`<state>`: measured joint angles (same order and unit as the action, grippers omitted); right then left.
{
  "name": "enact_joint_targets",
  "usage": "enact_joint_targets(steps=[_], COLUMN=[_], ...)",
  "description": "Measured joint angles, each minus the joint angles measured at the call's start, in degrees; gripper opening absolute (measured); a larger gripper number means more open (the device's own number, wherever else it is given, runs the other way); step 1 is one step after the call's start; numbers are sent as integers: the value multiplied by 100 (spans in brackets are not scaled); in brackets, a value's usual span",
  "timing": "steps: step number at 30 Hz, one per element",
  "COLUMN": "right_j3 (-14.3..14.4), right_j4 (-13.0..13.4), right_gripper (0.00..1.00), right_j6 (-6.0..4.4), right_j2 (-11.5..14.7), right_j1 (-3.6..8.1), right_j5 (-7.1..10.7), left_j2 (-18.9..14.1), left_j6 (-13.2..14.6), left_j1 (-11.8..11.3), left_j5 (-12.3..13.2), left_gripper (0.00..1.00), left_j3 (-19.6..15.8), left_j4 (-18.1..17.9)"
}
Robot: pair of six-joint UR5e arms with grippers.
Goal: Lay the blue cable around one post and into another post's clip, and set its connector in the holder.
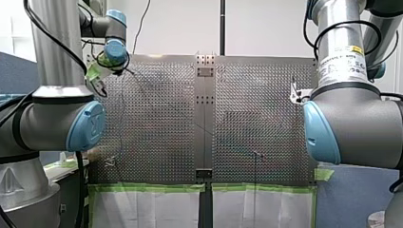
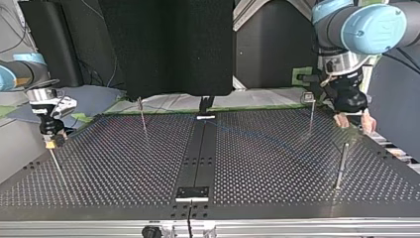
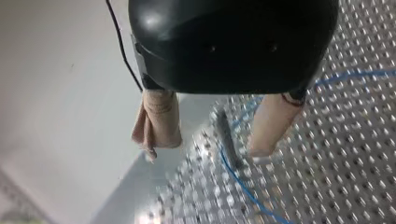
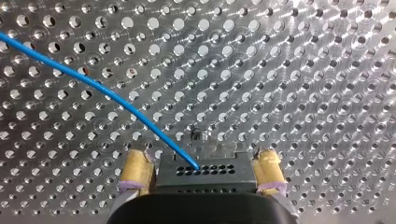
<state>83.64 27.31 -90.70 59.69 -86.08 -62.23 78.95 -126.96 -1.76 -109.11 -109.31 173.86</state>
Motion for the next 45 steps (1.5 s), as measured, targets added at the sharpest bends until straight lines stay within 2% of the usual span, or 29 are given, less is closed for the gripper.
enact_joint_targets(steps=[16,20,25,31,37,45], right_j3=[-1,-1,-1,0,-1,-1], right_j4=[-9,-12,-17,-19,-15,-2], right_gripper=[100,100,100,100,100,100], right_j6=[7,4,4,0,-1,0], right_j2=[-2,-2,0,-1,-2,-3], right_j1=[-23,-27,-42,-51,-53,-59], right_j5=[0,0,0,0,0,-1], left_j2=[122,124,127,142,252,419], left_j6=[970,1192,1495,1845,2211,2639], left_j1=[5,-10,-28,-39,-22,17], left_j5=[959,1053,957,702,574,235], left_gripper=[100,100,100,100,100,100], left_j3=[969,1191,1494,1844,2178,2255], left_j4=[923,1147,1392,1469,1578,1779])
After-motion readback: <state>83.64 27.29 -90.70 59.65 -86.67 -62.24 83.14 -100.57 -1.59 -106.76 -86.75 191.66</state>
